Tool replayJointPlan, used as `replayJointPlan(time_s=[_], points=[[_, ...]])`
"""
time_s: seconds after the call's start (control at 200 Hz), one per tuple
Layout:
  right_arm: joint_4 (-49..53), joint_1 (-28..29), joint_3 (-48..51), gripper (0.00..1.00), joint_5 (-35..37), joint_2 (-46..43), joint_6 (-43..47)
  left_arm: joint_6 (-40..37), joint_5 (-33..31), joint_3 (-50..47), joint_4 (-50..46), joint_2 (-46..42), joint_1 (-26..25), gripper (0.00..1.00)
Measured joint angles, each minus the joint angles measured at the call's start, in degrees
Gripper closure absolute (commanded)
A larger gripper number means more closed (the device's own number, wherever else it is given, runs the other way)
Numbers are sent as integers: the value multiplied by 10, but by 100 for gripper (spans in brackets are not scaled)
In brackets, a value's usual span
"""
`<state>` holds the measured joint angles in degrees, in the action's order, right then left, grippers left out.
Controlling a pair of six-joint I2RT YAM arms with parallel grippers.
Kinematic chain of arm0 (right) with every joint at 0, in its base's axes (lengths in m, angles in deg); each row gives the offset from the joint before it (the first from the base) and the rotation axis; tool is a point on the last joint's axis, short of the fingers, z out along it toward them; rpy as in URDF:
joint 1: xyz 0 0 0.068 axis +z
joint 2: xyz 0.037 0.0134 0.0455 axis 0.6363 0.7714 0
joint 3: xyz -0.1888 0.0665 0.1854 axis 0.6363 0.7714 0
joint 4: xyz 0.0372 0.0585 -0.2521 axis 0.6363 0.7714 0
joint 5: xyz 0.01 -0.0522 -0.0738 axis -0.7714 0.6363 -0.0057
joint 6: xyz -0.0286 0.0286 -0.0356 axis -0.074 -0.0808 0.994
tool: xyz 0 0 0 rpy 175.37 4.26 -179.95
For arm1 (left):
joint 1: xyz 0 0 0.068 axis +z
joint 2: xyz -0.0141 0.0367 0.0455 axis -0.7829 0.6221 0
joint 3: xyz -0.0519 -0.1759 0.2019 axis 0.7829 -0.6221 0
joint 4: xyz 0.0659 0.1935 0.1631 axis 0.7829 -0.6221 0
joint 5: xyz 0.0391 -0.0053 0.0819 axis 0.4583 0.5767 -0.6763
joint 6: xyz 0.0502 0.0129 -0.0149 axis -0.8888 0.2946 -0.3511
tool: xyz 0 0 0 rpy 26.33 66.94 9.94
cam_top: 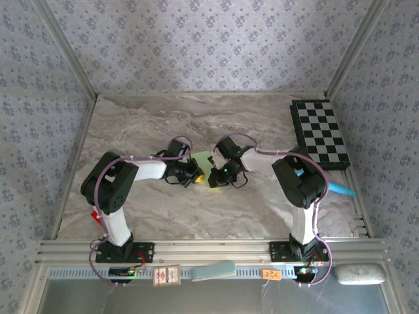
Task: Fold a paper plane with a square sheet of paper (pick it up from the middle)
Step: Third fold the triangle at the center of the table.
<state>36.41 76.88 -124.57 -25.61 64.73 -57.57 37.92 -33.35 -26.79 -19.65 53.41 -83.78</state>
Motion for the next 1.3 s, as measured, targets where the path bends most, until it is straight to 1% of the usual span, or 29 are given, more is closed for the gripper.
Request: replayJointPlan(time_s=[0.345,0.51,0.645,0.71,0.87,1.109,1.209,1.299], points=[[16,-4,50,92,-5,-39,8,0,9,0,1,3,4,98],[24,-11,84,92,-9,-72,5,0,10,0,2,3,4,98],[26,-13,80,92,-2,-115,3,-5,11,0,3,3,4,98],[22,-13,66,92,0,-123,1,-5,11,0,3,3,4,98],[4,-13,33,93,14,-92,-7,-9,12,0,3,3,4,97],[-1,-6,19,94,30,-33,-12,-15,12,1,3,3,4,97],[-2,-3,18,94,36,-22,-14,-20,12,2,3,3,4,96],[-1,-3,17,94,39,-22,-14,-26,11,4,2,2,4,92]])
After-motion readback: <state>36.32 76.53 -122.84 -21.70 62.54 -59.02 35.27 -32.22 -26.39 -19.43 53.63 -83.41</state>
